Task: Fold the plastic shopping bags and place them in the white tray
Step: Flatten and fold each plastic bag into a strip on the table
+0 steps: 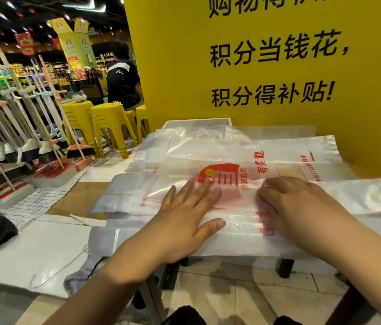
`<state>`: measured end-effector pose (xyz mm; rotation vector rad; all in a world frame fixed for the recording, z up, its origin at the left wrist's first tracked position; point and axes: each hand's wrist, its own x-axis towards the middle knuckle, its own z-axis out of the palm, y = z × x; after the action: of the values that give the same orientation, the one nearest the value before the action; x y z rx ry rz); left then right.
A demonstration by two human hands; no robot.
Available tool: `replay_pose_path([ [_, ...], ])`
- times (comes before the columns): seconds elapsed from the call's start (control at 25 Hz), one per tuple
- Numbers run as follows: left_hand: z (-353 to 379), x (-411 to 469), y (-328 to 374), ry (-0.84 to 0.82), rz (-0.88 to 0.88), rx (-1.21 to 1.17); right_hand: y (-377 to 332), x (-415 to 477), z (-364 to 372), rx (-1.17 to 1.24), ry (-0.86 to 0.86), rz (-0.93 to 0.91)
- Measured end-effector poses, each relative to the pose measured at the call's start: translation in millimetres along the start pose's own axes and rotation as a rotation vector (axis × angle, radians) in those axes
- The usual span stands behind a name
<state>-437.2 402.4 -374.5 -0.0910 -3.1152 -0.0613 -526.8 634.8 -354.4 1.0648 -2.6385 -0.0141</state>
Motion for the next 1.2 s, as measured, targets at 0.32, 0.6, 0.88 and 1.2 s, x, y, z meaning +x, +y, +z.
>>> replay_pose_path([
  [0.32, -3, -2, -16, -0.086, -0.194, -0.07, 52, -51, 13, 0.256, -0.248, 0.279],
  [0.6, -5, 4, -15, 0.013, -0.194, 0.029, 53, -52, 2, 0.133, -0.181, 0.273],
  [0.88, -21, -2, -23, 0.202, -0.03, 0.034, 40, -38, -9, 0.158, -0.041, 0.093],
  [1.2, -78, 34, -46, -0.099, -0.039, -0.105, 71, 10, -34, 0.187, -0.206, 0.072],
])
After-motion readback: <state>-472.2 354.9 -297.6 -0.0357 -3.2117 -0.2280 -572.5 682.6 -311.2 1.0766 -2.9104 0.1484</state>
